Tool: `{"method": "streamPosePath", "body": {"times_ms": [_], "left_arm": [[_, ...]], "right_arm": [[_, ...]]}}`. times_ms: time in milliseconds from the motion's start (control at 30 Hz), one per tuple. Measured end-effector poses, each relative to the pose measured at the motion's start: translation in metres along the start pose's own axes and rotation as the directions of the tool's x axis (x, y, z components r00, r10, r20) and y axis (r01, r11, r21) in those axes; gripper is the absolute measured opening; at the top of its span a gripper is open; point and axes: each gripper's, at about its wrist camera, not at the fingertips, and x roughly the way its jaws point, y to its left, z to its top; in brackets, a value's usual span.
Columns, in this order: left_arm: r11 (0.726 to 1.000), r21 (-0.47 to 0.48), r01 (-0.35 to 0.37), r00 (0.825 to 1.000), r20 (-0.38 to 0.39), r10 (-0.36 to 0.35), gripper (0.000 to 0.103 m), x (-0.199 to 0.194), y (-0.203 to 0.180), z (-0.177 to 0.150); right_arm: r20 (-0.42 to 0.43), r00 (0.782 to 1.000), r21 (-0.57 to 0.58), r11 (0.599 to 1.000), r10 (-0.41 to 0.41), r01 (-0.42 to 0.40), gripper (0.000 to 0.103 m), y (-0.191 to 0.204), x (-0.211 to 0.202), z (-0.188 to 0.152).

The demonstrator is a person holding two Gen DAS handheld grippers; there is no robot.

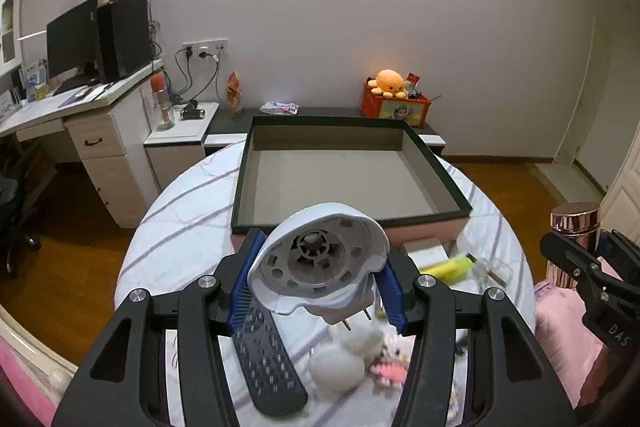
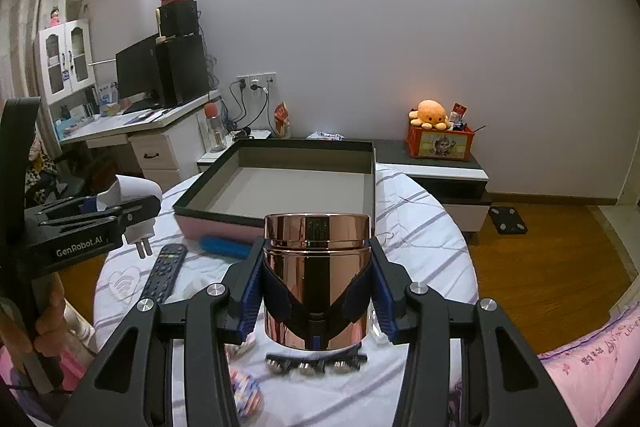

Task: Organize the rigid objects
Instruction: 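Lower the plug adapter into the box with the left tool while the right tool places the canister there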

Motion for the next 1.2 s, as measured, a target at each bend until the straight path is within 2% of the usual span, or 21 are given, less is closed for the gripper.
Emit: {"method": "streamPosePath", "body": {"times_ms": [433, 533, 633, 800, 867, 933, 967, 1033, 1067, 1100, 1200], "left_arm": [[0.994, 0.104, 0.011, 0.996, -0.085, -0.003, 0.054, 0.116, 0.001, 0.058], [0.989, 0.15, -0.012, 0.993, -0.111, 0.029, 0.054, 0.137, -0.003, 0.062], [0.986, 0.163, -0.028, 0.99, -0.132, 0.05, 0.054, 0.151, -0.003, 0.062], [0.987, 0.16, -0.004, 0.988, -0.149, 0.028, 0.055, 0.157, 0.0, 0.059], [0.987, 0.158, -0.014, 0.988, -0.149, 0.038, 0.062, 0.157, 0.001, 0.06], [0.989, 0.145, -0.022, 0.989, -0.14, 0.043, 0.088, 0.154, 0.003, 0.062], [0.99, 0.139, -0.022, 0.991, -0.129, 0.041, 0.091, 0.152, 0.004, 0.063], [0.99, 0.138, -0.03, 0.992, -0.115, 0.046, 0.092, 0.149, 0.005, 0.064], [0.99, 0.137, -0.032, 0.992, -0.115, 0.048, 0.092, 0.149, 0.005, 0.064], [0.99, 0.135, -0.03, 0.992, -0.117, 0.046, 0.092, 0.148, 0.005, 0.064], [0.991, 0.132, -0.03, 0.991, -0.127, 0.047, 0.092, 0.147, 0.005, 0.063]], "right_arm": [[-0.1, 0.995, -0.009, 1.0, 0.022, -0.023, 0.048, -0.025, 0.121, 0.035], [-0.129, 0.991, -0.009, 0.999, 0.038, -0.04, 0.048, -0.029, 0.144, 0.038], [-0.142, 0.989, 0.024, 0.999, 0.041, -0.038, 0.048, -0.034, 0.156, 0.039], [-0.153, 0.986, 0.001, 0.998, 0.063, -0.064, 0.048, -0.026, 0.16, 0.04], [-0.15, 0.985, 0.009, 0.997, 0.083, -0.083, 0.048, -0.024, 0.159, 0.041], [-0.123, 0.99, 0.029, 0.997, 0.069, -0.066, 0.049, -0.025, 0.155, 0.043], [-0.102, 0.993, 0.013, 0.998, 0.055, -0.054, 0.049, -0.023, 0.151, 0.044], [-0.078, 0.997, -0.015, 1.0, 0.013, -0.014, 0.063, -0.02, 0.144, 0.047], [-0.065, 0.998, -0.017, 1.0, 0.006, -0.007, 0.074, -0.02, 0.141, 0.048], [-0.053, 0.999, -0.021, 1.0, 0.009, -0.01, 0.078, -0.019, 0.137, 0.048], [-0.049, 0.999, -0.033, 0.999, 0.014, -0.016, 0.078, -0.018, 0.134, 0.051]]}}
